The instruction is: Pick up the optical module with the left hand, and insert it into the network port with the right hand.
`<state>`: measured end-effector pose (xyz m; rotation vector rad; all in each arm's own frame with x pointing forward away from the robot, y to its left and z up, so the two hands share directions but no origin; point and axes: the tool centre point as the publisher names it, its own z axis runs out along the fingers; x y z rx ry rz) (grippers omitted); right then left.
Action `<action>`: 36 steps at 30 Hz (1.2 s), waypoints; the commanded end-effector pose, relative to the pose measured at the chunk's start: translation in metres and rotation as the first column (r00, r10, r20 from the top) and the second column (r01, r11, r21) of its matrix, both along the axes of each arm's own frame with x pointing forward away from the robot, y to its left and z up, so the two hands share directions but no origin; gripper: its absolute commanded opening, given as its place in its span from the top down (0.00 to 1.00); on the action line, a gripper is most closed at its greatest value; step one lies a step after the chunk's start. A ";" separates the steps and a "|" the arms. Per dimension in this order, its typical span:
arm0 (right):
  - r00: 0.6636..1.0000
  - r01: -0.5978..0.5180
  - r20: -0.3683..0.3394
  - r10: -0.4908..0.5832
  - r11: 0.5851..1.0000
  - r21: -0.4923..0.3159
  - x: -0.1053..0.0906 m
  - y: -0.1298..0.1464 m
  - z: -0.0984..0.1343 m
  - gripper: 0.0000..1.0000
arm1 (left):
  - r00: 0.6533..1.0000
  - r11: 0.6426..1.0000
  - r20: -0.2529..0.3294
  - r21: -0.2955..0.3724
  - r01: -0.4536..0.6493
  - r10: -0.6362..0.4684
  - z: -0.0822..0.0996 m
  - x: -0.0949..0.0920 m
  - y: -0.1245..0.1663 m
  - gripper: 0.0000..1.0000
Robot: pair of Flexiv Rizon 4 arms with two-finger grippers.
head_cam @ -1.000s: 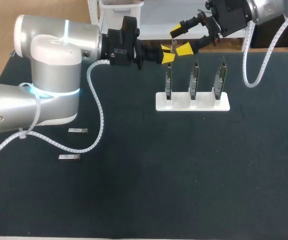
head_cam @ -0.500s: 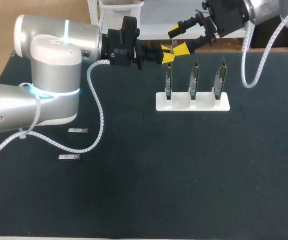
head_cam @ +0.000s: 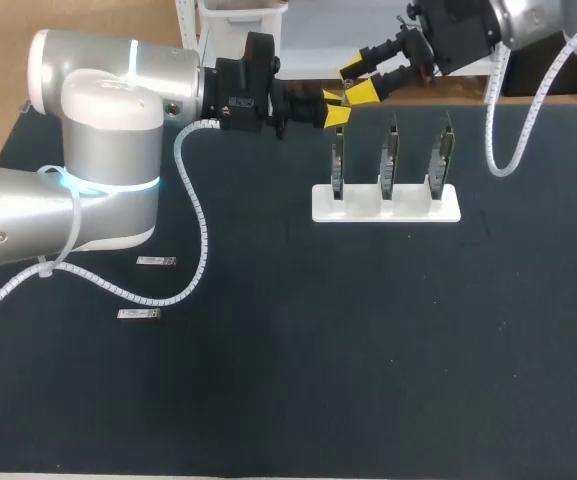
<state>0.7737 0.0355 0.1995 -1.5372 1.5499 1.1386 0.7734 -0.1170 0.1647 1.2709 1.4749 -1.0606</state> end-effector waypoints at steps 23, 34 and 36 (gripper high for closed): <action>0.999 0.034 0.008 -0.034 0.999 0.006 -0.006 -0.007 0.000 1.00 | 1.000 1.000 0.002 -0.002 -0.003 0.003 0.000 -0.001 0.000 0.00; 0.999 0.039 0.017 -0.039 0.999 0.007 -0.006 -0.008 0.001 1.00 | 1.000 1.000 0.002 -0.002 -0.003 0.003 0.000 -0.001 0.000 0.00; 0.999 0.038 0.017 -0.039 0.999 0.006 -0.006 -0.008 0.001 1.00 | 1.000 1.000 0.002 -0.001 -0.001 0.001 0.000 0.000 0.000 0.00</action>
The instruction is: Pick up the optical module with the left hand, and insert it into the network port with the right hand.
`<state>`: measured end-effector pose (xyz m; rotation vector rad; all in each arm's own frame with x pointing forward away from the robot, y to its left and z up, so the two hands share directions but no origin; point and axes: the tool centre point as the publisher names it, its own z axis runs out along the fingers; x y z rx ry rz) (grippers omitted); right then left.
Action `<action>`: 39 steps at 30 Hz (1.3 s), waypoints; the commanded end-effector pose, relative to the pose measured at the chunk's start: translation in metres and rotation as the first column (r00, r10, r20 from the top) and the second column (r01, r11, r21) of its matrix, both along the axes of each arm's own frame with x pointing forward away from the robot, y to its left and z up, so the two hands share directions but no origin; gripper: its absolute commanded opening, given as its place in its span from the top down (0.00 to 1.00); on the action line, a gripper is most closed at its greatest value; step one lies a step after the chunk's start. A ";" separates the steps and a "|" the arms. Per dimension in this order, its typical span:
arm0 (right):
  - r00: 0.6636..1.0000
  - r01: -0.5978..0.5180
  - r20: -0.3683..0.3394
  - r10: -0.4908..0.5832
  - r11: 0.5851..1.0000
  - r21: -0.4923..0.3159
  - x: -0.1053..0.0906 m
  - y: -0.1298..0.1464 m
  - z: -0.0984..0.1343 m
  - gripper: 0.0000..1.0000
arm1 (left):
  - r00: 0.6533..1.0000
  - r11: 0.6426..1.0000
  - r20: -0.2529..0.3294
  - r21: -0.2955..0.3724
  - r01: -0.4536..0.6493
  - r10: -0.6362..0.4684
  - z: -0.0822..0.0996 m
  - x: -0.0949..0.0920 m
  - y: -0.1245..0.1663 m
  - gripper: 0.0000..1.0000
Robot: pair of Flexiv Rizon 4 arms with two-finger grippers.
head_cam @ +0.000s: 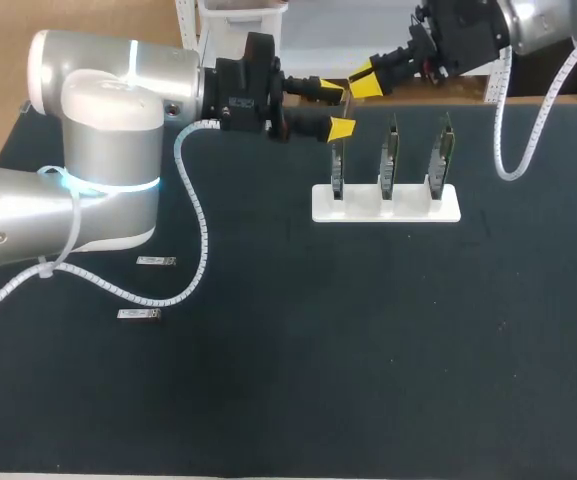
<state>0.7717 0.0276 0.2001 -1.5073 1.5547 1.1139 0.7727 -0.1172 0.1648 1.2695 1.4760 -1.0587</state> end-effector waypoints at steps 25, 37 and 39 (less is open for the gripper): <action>1.000 0.004 0.016 -0.004 1.000 0.000 -0.009 0.000 0.003 1.00 | 0.996 0.965 -0.034 0.249 0.085 -0.079 -0.024 0.018 0.030 0.00; 1.000 0.011 0.015 -0.011 1.000 0.003 -0.011 0.000 0.003 1.00 | 0.998 0.964 -0.031 0.257 0.068 -0.062 -0.030 0.023 0.047 0.00; 1.000 0.008 0.015 -0.008 1.000 0.003 -0.011 0.000 0.002 1.00 | 0.997 0.960 -0.025 0.268 0.076 -0.072 -0.030 0.020 0.046 0.00</action>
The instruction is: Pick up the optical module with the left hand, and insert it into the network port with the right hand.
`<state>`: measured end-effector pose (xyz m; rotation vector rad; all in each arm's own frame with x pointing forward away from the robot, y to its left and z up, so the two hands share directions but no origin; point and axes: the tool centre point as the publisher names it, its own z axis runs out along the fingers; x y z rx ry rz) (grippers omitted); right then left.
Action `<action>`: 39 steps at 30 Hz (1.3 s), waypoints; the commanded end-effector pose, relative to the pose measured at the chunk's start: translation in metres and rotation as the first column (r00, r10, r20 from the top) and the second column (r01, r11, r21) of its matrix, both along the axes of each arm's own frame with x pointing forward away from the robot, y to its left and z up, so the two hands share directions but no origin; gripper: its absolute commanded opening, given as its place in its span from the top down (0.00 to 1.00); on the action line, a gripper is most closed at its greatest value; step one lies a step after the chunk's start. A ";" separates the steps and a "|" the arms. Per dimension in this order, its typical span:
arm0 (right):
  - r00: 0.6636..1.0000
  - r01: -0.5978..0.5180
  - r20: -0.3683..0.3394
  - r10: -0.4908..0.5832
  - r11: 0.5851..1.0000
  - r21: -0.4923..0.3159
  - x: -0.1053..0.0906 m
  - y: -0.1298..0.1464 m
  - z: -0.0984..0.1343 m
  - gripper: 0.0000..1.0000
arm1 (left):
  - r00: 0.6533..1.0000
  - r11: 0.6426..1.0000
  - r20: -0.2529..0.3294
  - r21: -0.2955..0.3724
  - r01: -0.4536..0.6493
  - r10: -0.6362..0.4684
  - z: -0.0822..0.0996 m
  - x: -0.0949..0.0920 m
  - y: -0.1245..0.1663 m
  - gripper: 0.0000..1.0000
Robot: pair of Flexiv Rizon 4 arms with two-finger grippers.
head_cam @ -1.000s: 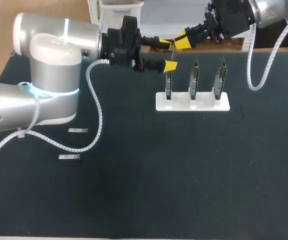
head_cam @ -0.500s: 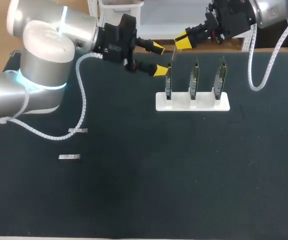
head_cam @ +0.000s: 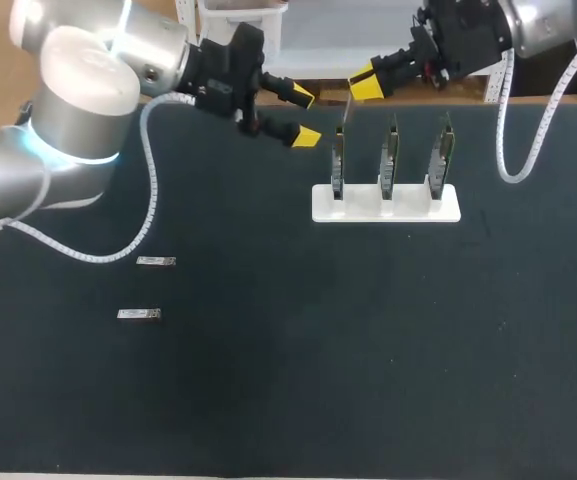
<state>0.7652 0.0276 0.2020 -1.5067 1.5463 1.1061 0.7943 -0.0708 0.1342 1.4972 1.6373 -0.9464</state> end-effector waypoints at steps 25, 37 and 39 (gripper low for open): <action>1.000 0.017 0.013 -0.017 1.000 0.010 -0.010 -0.001 0.002 1.00 | 0.999 0.994 0.008 0.096 0.046 -0.047 -0.011 -0.019 -0.007 0.00; 1.000 0.026 0.012 -0.026 1.000 0.014 -0.013 -0.003 0.002 1.00 | 0.998 0.992 0.007 0.114 0.062 -0.064 -0.014 -0.018 -0.013 0.00; 0.999 0.029 0.013 -0.029 0.999 0.015 -0.014 -0.004 0.002 1.00 | 0.998 0.991 0.006 0.115 0.064 -0.065 -0.014 -0.018 -0.013 0.00</action>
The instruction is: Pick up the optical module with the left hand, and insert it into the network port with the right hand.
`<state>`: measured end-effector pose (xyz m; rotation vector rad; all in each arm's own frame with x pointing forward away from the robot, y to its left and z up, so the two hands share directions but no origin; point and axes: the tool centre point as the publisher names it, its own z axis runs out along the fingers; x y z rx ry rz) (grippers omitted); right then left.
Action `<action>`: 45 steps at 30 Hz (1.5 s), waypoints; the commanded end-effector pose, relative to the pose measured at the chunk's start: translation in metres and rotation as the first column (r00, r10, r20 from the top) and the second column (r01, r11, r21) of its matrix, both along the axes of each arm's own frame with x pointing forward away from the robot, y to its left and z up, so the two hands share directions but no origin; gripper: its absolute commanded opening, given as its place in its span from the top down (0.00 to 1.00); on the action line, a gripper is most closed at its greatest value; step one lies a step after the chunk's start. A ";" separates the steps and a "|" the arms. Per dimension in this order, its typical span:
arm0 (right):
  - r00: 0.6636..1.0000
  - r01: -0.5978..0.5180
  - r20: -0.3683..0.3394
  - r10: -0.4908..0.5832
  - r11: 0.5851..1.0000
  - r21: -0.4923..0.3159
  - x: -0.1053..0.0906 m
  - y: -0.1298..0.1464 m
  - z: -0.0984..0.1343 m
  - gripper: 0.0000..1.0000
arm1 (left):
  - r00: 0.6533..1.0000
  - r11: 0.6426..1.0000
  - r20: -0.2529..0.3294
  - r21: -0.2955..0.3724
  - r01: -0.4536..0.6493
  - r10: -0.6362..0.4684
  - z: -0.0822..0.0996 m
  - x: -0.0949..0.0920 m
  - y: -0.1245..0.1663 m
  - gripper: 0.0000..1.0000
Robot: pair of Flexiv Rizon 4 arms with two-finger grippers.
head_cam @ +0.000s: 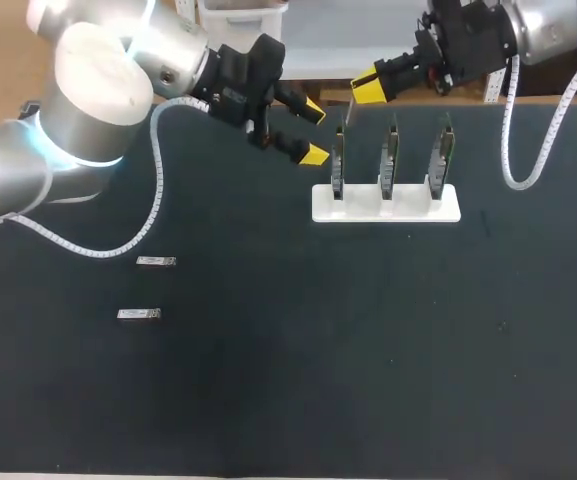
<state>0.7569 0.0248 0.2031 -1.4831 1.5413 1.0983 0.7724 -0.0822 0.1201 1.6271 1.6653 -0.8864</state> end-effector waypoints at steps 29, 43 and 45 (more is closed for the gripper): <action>1.000 0.013 0.015 -0.013 1.000 -0.003 -0.009 -0.004 0.003 1.00 | 1.000 1.000 -0.015 0.026 0.003 -0.003 -0.008 -0.013 -0.002 0.00; 1.000 0.018 0.014 -0.018 1.000 0.000 -0.010 -0.005 0.003 1.00 | 1.000 0.999 -0.019 0.028 0.016 -0.015 -0.008 -0.011 -0.002 0.00; 1.000 0.018 0.014 -0.018 1.000 0.001 -0.010 -0.005 0.003 1.00 | 1.000 0.999 -0.021 0.029 0.020 -0.019 -0.009 -0.011 -0.002 0.00</action>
